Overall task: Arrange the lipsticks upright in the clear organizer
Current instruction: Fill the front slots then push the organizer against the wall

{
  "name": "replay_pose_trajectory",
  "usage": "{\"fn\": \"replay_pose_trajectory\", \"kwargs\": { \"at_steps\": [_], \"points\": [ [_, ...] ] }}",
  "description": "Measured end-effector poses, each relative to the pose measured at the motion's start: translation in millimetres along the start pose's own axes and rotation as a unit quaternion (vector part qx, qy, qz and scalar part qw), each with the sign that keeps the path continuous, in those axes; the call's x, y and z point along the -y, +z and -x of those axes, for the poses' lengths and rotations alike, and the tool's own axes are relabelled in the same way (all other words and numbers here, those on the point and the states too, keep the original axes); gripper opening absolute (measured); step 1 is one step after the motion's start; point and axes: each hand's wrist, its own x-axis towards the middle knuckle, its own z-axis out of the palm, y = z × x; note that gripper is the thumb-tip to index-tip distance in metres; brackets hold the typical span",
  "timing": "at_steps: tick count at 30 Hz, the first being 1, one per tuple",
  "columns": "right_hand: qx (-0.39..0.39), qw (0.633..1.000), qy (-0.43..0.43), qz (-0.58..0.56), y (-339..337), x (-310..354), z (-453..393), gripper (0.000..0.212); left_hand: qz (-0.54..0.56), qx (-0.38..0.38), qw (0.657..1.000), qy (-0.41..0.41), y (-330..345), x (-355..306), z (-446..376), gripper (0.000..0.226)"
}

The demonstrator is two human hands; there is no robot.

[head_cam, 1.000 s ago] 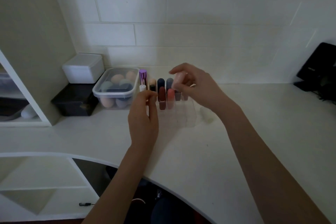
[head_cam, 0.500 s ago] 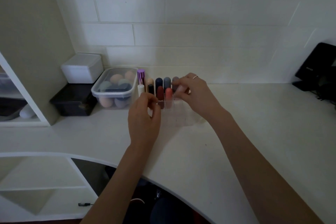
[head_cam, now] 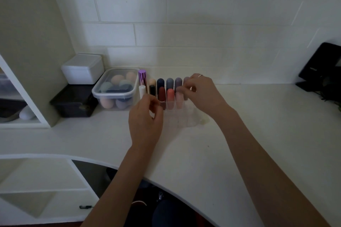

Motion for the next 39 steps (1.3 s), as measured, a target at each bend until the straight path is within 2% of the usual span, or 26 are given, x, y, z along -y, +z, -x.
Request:
{"fn": "replay_pose_trajectory", "kwargs": {
  "at_steps": [2,4,5,8,9,10,14,18,21,24,28,31,35,39],
  "points": [
    [-0.029,0.999,0.031,-0.008,-11.5,-5.6,-1.9,0.031,0.000,-0.001,1.000,0.003,-0.6,-0.2,-0.2,0.007],
    [-0.036,0.996,0.079,0.005,-22.3,-18.8,-2.8,0.014,-0.002,0.000,1.000,0.005,-0.9,-1.0,0.0,0.007],
    [0.003,0.993,0.113,0.017,-25.6,-24.0,-0.3,0.016,-0.003,0.002,1.000,0.006,-0.7,-1.3,0.4,0.006],
    [0.230,0.947,0.225,-0.011,-26.5,-31.8,9.9,0.069,-0.007,0.010,1.000,0.003,0.0,-0.3,1.2,0.005],
    [0.271,0.932,0.238,-0.022,-24.5,-31.2,12.6,0.078,-0.008,0.011,1.000,0.001,-0.1,0.1,1.3,0.005],
    [0.282,0.928,0.240,-0.029,-22.1,-32.0,13.0,0.079,-0.009,0.012,1.000,-0.001,0.1,0.6,1.6,0.004],
    [0.249,0.944,0.215,-0.034,-21.0,-35.1,9.4,0.049,-0.009,0.017,1.000,-0.008,0.8,0.6,2.0,0.004],
    [0.160,0.964,0.175,-0.120,-34.0,-24.7,9.5,0.037,-0.011,0.020,1.000,-0.002,0.7,1.6,1.9,0.005],
    [0.110,0.967,0.137,-0.185,-45.5,-12.6,7.9,0.040,-0.026,0.026,0.999,0.037,0.8,-0.6,2.1,0.013],
    [0.122,0.956,0.113,-0.243,-50.7,-3.8,7.5,0.050,-0.037,0.041,0.997,0.054,2.3,-1.1,2.2,0.019],
    [0.107,0.968,0.106,-0.201,-50.9,2.1,6.9,0.027,-0.039,0.044,0.997,0.042,2.0,0.5,2.8,0.017],
    [0.121,0.964,0.115,-0.206,-45.3,0.7,8.6,0.021,-0.038,0.046,0.997,0.040,2.3,0.5,2.9,0.016],
    [0.061,0.980,0.090,-0.169,-38.0,-1.9,4.5,0.027,-0.040,0.041,0.998,0.037,1.8,0.3,2.8,0.009],
    [-0.041,0.984,0.057,-0.163,-31.9,-2.0,0.9,0.030,-0.036,0.033,0.999,0.022,1.4,-0.4,2.2,0.006]
  ]
}}
